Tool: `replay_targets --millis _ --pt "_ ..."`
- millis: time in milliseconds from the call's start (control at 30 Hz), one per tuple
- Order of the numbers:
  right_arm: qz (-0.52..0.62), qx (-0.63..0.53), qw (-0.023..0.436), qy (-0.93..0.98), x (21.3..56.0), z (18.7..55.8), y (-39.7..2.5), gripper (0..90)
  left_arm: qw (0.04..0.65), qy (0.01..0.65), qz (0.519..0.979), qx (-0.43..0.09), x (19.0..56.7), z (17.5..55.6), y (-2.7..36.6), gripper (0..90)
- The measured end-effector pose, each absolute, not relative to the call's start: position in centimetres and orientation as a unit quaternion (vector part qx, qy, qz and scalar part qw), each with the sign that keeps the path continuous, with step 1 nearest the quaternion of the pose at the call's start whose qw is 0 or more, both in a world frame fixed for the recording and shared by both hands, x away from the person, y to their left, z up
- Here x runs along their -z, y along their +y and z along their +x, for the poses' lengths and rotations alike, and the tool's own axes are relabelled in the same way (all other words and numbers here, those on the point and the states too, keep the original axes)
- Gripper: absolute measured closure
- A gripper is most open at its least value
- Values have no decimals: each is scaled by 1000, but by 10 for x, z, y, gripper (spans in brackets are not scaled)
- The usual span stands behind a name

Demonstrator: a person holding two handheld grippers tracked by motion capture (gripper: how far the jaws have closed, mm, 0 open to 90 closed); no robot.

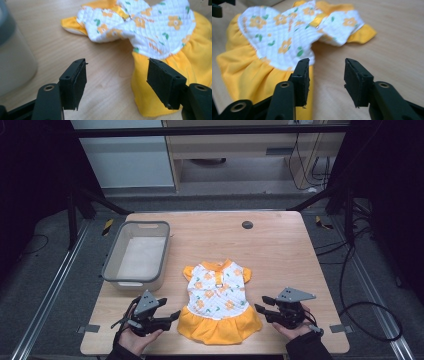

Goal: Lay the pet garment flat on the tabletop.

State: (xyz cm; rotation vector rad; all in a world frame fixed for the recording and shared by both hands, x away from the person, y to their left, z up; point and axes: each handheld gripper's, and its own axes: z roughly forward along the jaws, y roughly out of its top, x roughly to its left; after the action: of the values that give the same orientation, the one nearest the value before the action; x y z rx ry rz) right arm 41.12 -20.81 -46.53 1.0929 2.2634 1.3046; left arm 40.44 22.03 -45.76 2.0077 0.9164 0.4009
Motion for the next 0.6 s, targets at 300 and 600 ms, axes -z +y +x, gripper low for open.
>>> replay_targets --millis 300,600 --pt "397 -469 186 767 445 433 -216 475 449 367 793 -188 438 422 222 342" --pt "402 -474 187 761 432 464 -206 426 464 349 789 -202 418 453 210 376"
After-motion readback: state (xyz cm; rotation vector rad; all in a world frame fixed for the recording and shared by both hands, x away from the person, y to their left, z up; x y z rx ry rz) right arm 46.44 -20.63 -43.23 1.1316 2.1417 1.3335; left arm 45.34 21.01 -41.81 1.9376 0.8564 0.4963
